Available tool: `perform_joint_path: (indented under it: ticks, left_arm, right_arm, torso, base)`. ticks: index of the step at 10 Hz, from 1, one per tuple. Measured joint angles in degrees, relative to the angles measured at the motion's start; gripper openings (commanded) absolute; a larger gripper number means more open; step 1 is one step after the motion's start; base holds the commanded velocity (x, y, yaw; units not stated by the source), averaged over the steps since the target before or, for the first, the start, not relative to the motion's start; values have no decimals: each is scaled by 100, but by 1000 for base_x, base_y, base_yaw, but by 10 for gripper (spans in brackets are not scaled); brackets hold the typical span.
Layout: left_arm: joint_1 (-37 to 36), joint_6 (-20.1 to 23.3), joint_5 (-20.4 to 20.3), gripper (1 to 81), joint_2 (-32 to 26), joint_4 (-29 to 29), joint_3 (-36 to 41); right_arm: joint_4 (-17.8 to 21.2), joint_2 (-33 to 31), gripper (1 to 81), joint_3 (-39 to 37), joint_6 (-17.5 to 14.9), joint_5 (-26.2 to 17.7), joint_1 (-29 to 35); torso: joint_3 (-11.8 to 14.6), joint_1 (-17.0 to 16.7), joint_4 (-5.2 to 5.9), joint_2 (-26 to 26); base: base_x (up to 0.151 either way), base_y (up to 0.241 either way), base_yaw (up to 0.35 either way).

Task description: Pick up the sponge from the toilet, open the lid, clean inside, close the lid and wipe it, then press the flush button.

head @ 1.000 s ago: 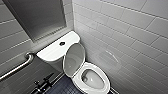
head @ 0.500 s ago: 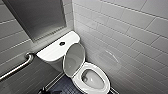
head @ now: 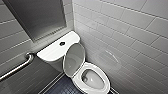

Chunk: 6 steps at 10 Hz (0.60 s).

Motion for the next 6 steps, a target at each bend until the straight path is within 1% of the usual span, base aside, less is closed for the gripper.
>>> perform_joint_path:
  ticks: [1,3,6]
  left_arm:
    - [258,63,171,811,101,126,-7]
    - [525,135,366,811,479,262,-295]
    - [846,249,411,811,1056,339,-1172]
  right_arm:
    - [-63,16,10,0,-2,-2,-4]
    - [-112,28,10,6,-5,-2,-4]
    - [-129,144,10,-49,-6,-5,-1]
  torso:
    - [2,0,0,0]
    - [5,0,0,0]
    - [6,0,0,0]
  base:
    - [0,0,0]
    - [0,0,0]
    - [0,0,0]
